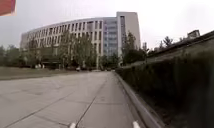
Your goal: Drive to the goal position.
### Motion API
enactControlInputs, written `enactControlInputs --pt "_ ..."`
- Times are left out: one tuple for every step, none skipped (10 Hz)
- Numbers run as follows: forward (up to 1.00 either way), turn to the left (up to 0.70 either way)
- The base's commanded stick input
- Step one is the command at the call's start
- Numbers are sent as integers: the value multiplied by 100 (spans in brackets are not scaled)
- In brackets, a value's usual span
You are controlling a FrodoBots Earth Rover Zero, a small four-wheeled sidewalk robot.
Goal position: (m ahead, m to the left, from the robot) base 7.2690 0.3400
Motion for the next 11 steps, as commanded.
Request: enactControlInputs --pt "45 0" --pt "45 0" --pt "45 0" --pt "45 0" --pt "45 -1" --pt "45 -4" --pt "45 -27" --pt "45 -27" --pt "45 -23" --pt "45 -3" --pt "45 0"
